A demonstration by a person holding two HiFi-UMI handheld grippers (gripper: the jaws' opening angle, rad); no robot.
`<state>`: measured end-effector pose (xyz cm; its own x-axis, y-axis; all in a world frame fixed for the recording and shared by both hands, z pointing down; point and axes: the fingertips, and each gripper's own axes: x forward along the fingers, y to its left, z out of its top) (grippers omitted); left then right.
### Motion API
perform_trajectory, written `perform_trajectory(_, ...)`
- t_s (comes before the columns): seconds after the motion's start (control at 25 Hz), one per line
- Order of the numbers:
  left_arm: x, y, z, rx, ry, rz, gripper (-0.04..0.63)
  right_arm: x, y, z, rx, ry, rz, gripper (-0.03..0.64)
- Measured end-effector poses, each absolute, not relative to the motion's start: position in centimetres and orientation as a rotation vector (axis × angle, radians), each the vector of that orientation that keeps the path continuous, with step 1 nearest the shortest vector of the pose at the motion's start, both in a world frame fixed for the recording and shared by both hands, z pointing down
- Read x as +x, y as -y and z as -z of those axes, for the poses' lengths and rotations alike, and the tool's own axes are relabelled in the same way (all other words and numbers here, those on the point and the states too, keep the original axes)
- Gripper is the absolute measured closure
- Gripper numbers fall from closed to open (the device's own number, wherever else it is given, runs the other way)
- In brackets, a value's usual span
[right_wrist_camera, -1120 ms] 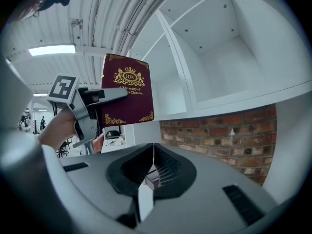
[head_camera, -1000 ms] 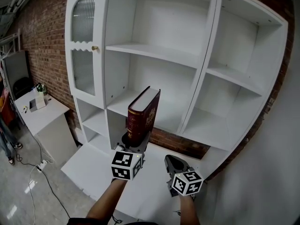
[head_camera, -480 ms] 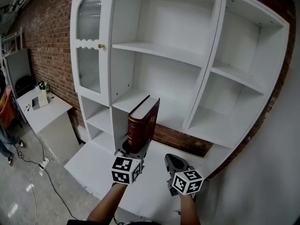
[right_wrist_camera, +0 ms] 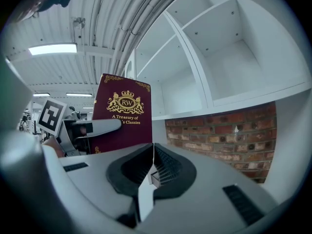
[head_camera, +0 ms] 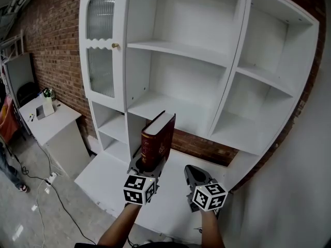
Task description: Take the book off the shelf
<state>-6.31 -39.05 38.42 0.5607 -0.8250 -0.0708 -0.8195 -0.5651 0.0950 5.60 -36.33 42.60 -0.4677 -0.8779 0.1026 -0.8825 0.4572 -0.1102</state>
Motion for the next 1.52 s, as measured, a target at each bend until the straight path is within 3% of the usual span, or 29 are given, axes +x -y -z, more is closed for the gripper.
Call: perform_trajectory(1.52,-2.7,30.3,-40.9,2.7,1.369,0.164,0.353,8.0,29.0,-42.2,1.608,2.624,-0.119,0.597)
